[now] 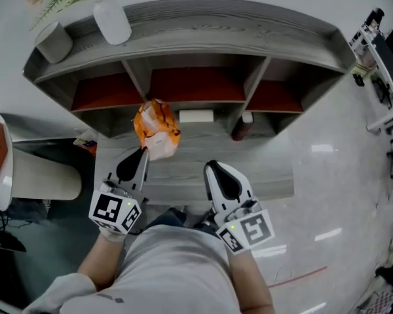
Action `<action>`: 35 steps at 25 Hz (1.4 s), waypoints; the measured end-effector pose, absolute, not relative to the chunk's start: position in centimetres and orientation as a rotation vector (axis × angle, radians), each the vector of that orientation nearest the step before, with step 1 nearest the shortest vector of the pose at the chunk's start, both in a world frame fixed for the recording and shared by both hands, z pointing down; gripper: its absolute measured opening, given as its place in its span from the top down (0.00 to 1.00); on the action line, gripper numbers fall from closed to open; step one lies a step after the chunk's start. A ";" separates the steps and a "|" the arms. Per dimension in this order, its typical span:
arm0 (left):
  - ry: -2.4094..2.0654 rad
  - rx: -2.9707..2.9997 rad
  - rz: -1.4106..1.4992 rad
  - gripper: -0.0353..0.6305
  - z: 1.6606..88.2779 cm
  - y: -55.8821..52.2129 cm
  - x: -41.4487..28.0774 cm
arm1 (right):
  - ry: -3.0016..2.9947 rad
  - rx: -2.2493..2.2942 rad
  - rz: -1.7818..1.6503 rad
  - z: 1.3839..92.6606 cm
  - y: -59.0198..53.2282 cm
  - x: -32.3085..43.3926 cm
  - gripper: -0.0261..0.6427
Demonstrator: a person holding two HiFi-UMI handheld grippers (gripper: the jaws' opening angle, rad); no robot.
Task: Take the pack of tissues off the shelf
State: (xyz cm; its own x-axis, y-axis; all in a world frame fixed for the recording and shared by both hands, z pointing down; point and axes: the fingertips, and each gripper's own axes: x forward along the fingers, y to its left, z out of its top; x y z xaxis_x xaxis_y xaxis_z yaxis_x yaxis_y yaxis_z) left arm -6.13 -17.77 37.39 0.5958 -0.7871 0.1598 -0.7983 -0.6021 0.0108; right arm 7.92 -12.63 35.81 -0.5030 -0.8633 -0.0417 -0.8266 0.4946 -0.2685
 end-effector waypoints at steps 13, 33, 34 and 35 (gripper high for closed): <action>-1.473 2.652 0.249 0.92 38.3 -17.6 -11.5 | 2.670 -1.332 -0.311 35.8 -16.4 3.3 0.91; -1.529 2.580 0.266 0.92 39.4 -18.2 -14.6 | 2.758 -1.258 -0.321 36.5 -18.4 0.3 0.91; -1.527 2.581 0.265 0.92 39.4 -18.2 -14.5 | 2.767 -1.261 -0.313 36.6 -18.4 0.2 0.91; -1.524 2.582 0.265 0.92 39.4 -18.3 -14.5 | 2.773 -1.264 -0.306 36.6 -18.4 0.2 0.91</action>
State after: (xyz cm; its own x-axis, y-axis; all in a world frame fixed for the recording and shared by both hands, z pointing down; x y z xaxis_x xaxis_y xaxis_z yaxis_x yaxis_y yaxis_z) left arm -14.47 -18.28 39.44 0.4741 -0.8534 0.2167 -0.8764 -0.4810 0.0236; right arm 0.16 -18.40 36.59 -0.6570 -0.7538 0.0111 -0.7381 0.6401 -0.2133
